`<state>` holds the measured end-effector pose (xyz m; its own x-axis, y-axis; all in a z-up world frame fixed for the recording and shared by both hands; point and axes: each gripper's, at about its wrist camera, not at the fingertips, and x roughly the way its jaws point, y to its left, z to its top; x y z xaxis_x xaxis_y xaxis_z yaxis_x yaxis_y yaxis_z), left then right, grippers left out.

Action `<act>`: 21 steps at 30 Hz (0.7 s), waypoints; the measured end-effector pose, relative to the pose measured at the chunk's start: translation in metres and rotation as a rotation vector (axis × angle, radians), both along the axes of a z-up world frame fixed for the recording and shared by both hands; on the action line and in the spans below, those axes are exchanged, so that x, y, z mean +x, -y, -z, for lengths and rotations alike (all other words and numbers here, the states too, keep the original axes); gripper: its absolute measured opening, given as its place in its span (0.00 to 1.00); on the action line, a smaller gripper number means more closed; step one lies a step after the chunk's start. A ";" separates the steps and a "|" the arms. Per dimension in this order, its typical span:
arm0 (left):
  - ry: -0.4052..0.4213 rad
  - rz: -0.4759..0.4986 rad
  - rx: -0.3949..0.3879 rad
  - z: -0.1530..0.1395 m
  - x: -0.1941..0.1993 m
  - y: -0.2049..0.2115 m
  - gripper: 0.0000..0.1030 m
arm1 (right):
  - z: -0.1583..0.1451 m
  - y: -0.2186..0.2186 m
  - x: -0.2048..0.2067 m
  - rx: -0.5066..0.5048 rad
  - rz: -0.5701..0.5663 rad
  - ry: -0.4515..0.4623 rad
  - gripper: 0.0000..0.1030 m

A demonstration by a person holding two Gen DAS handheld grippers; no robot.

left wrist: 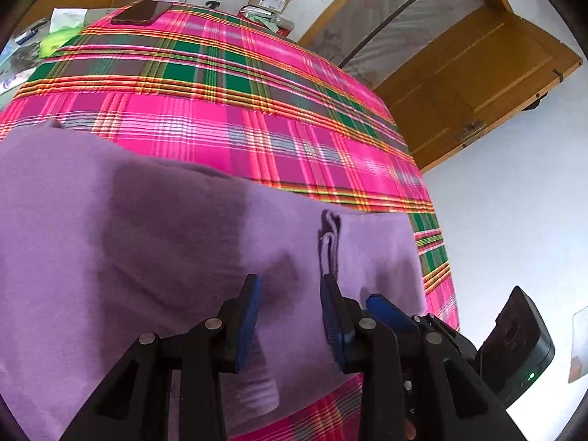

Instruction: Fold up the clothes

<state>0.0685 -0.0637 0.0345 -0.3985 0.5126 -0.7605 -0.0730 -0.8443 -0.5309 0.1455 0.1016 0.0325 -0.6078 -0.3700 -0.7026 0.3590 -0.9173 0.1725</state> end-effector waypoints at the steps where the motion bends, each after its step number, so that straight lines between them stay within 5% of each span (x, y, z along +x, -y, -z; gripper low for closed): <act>1: -0.003 -0.001 -0.005 0.001 0.001 0.001 0.33 | 0.003 0.002 0.001 0.017 -0.004 0.002 0.24; 14: -0.134 0.003 -0.153 -0.016 0.032 -0.005 0.33 | 0.010 0.012 0.015 0.033 0.016 0.003 0.24; 21: -0.168 0.006 -0.172 -0.023 0.045 -0.003 0.33 | 0.013 0.014 0.021 0.043 0.039 -0.007 0.24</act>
